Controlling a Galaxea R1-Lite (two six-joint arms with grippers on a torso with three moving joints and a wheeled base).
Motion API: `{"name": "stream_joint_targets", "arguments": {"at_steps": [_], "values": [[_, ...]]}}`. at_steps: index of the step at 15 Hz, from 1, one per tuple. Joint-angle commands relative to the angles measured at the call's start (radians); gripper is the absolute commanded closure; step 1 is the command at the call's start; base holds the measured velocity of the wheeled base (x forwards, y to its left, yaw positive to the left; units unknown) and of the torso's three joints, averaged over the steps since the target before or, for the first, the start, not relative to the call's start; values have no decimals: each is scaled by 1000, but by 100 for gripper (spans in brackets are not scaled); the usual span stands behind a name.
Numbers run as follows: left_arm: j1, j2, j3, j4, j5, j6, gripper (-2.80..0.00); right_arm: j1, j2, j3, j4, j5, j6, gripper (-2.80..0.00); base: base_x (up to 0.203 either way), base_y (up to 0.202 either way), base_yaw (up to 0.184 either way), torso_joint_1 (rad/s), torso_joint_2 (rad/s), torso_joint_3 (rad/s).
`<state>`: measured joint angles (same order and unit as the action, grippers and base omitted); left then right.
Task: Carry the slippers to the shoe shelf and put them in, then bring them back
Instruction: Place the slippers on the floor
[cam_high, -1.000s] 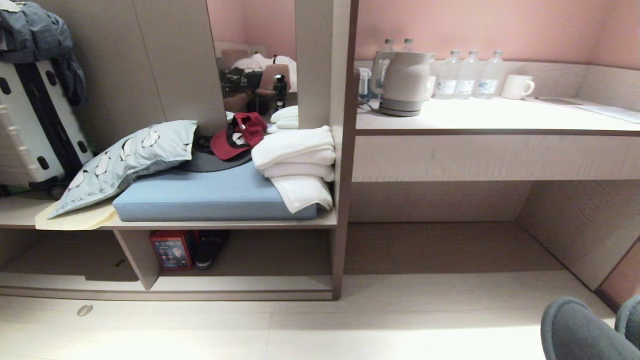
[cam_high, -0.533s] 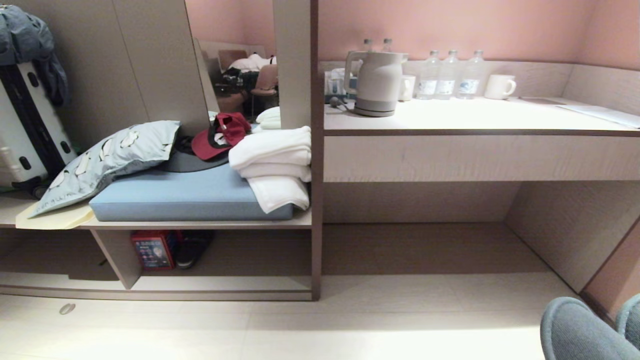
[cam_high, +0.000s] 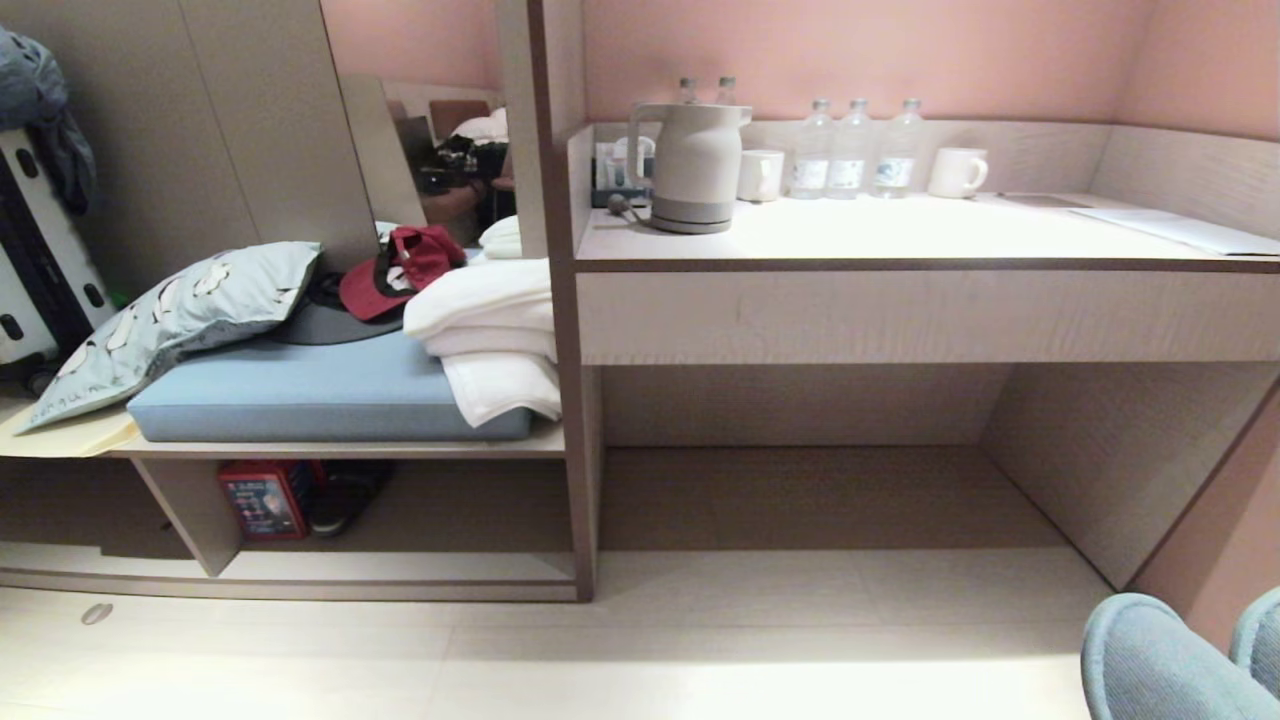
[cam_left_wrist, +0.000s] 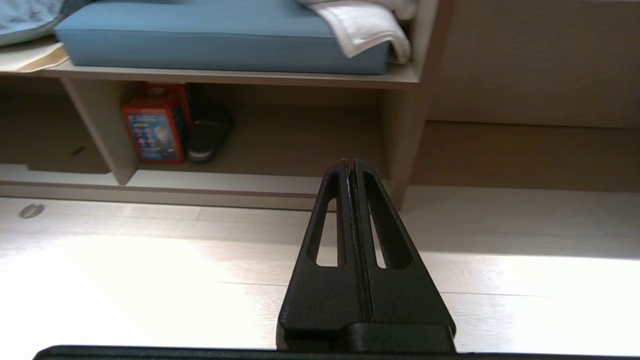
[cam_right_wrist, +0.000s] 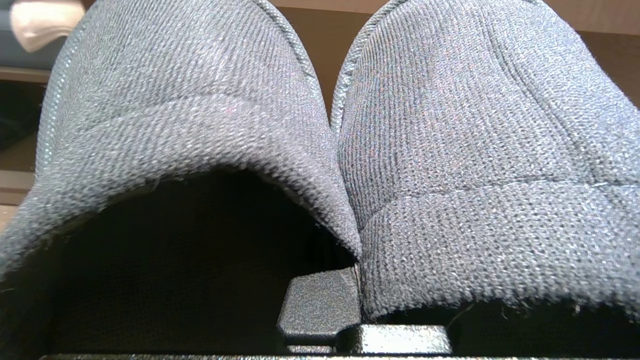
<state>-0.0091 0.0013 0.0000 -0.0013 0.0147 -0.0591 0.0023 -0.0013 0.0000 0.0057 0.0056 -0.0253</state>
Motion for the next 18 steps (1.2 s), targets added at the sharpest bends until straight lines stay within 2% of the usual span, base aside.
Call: {"name": "stream_joint_targets", "arguments": {"at_steps": [1,18], "values": [[0,0,0,0,1,-1,0,1,-2,2,0,1,-1,0,0,-196,5,6,2,2],[0,-1,0,0,1,-1,0,1,-2,2,0,1,-1,0,0,-193,2,2,2,2]]}}
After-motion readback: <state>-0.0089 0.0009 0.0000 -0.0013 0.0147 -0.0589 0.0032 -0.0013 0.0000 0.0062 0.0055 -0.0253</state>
